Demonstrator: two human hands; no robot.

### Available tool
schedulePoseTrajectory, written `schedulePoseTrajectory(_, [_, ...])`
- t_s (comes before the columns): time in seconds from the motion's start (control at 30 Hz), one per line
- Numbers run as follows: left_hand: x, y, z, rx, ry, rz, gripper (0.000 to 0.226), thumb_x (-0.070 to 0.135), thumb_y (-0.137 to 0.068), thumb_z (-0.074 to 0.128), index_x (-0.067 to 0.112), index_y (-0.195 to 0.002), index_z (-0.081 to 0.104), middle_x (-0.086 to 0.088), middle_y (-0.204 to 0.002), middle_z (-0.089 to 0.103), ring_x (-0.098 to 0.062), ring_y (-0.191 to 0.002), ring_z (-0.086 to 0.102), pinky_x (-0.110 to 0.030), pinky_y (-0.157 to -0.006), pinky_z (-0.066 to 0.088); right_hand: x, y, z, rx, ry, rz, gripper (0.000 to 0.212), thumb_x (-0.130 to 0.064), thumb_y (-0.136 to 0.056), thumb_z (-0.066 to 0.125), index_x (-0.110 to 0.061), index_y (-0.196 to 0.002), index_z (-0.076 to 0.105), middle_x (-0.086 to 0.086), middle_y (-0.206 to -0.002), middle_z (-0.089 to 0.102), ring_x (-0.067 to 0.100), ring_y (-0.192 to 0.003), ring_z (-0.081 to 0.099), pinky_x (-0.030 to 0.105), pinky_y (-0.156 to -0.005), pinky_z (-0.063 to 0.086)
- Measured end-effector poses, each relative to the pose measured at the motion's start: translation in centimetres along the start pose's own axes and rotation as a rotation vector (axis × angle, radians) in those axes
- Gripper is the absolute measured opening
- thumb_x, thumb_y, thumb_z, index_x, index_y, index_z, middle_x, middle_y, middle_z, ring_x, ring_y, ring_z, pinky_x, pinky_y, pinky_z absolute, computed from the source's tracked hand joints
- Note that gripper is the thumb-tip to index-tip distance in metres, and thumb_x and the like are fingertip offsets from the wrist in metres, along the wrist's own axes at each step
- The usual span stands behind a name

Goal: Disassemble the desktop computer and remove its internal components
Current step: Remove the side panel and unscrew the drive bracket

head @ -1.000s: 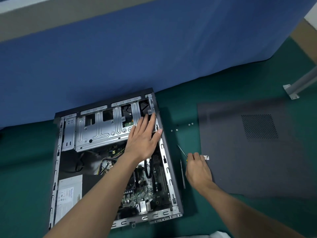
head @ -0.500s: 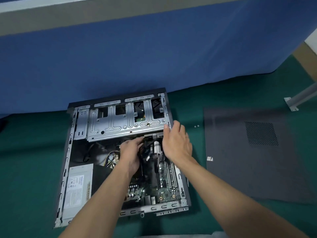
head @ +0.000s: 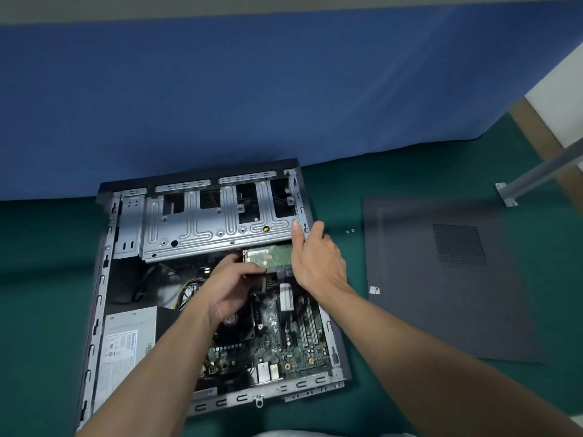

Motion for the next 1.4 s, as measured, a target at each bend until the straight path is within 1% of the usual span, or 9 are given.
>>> schedulePoseTrajectory(0.13, [0.6,-0.3,0.3,-0.082,-0.107,-0.042,0.031,0.002,-0.075,0.072,-0.007,-0.101,0.058,-0.016,-0.102,0.066,-0.021,-0.077,0.066,-0.031,-0.065,0.055,0.0,0.0,0.1,0.011,0.021,0.005,0.061,-0.066,-0.091,0.005,-0.016,-0.111,0.035,0.013,-0.102,0.058,0.031,-0.093,0.054,0.039,-0.070,0.036])
schedulePoseTrajectory(0.23, [1.0,-0.2,1.2,-0.072,-0.161,-0.040,0.039,0.013,-0.075,0.078,-0.003,-0.109,0.067,-0.009,-0.099,0.074,-0.021,-0.084,0.072,-0.030,-0.070,0.053,0.0,-0.1,0.0,0.014,0.031,0.005,0.059,-0.066,-0.091,0.005,-0.017,-0.107,0.035,0.013,-0.101,0.058,0.031,-0.092,0.054,0.040,-0.071,0.037])
schedulePoseTrajectory(0.4, [0.7,0.5,-0.1,-0.024,-0.247,-0.087,0.116,-0.007,-0.064,0.081,0.013,-0.153,0.009,-0.014,-0.131,0.052,-0.018,-0.084,0.059,-0.049,-0.107,0.036,-0.1,-0.1,0.2,0.002,0.032,0.004,0.047,-0.066,-0.091,0.006,-0.023,-0.095,0.026,0.013,-0.098,0.058,0.030,-0.089,0.053,0.039,-0.071,0.037])
schedulePoseTrajectory(0.57, [0.3,2.1,-0.7,-0.062,-0.522,-0.113,0.083,-0.012,-0.058,0.078,0.006,-0.132,0.046,-0.016,-0.111,0.070,-0.031,-0.106,0.066,-0.050,-0.100,0.046,-0.1,-0.2,0.2,0.007,0.031,0.010,0.049,-0.065,-0.092,0.007,-0.021,-0.096,0.029,0.011,-0.095,0.058,0.028,-0.083,0.049,0.039,-0.070,0.037])
schedulePoseTrajectory(0.7, [-1.3,2.6,-0.6,0.097,-0.646,-0.079,0.090,-0.005,-0.059,0.081,0.005,-0.138,0.038,-0.017,-0.131,0.055,-0.035,-0.122,0.052,-0.050,-0.106,0.041,0.0,0.0,0.0,0.009,0.030,0.004,0.049,-0.064,-0.093,0.007,-0.020,-0.097,0.029,0.010,-0.094,0.058,0.026,-0.079,0.045,0.039,-0.070,0.038])
schedulePoseTrajectory(0.9, [-2.0,4.2,-0.5,0.273,-0.721,0.001,0.066,0.002,-0.067,0.081,0.009,-0.123,0.045,-0.012,-0.118,0.061,-0.032,-0.110,0.058,-0.048,-0.095,0.050,-0.1,0.0,-0.2,0.011,0.035,0.011,0.055,-0.062,-0.094,0.009,-0.015,-0.105,0.037,0.013,-0.096,0.060,0.027,-0.081,0.045,0.040,-0.072,0.038])
schedulePoseTrajectory(1.03, [-1.4,5.6,0.0,0.209,-0.770,0.060,0.053,0.002,-0.070,0.081,0.013,-0.110,0.048,0.000,-0.109,0.064,-0.020,-0.102,0.059,-0.034,-0.089,0.047,0.0,0.1,-0.2,0.005,0.024,0.016,0.055,-0.062,-0.095,0.010,-0.015,-0.105,0.037,0.014,-0.099,0.060,0.030,-0.086,0.049,0.042,-0.074,0.039])
schedulePoseTrajectory(1.17, [-0.7,7.2,0.8,0.177,-0.789,0.191,0.053,0.000,-0.069,0.082,0.022,-0.110,0.056,0.002,-0.106,0.068,-0.020,-0.103,0.062,-0.043,-0.096,0.049,0.0,0.2,-0.5,0.030,0.017,0.016,0.062,-0.061,-0.095,0.008,-0.012,-0.111,0.042,0.017,-0.104,0.061,0.036,-0.097,0.055,0.045,-0.078,0.041])
schedulePoseTrajectory(1.4, [0.9,9.9,0.6,0.184,-0.510,0.334,0.056,-0.004,-0.068,0.080,0.020,-0.113,0.058,-0.003,-0.098,0.074,-0.024,-0.093,0.070,-0.043,-0.086,0.053,0.3,0.9,-1.6,0.225,-0.206,-0.031,0.058,-0.057,-0.096,0.013,-0.014,-0.105,0.050,0.005,-0.107,0.058,0.024,-0.103,0.050,0.038,-0.083,0.040])
Point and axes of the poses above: each hand's wrist, its own y-axis away from the middle knuckle, its own z-axis out of the palm, x = y × z, the point moved 4 cm from there along -y, towards the middle knuckle
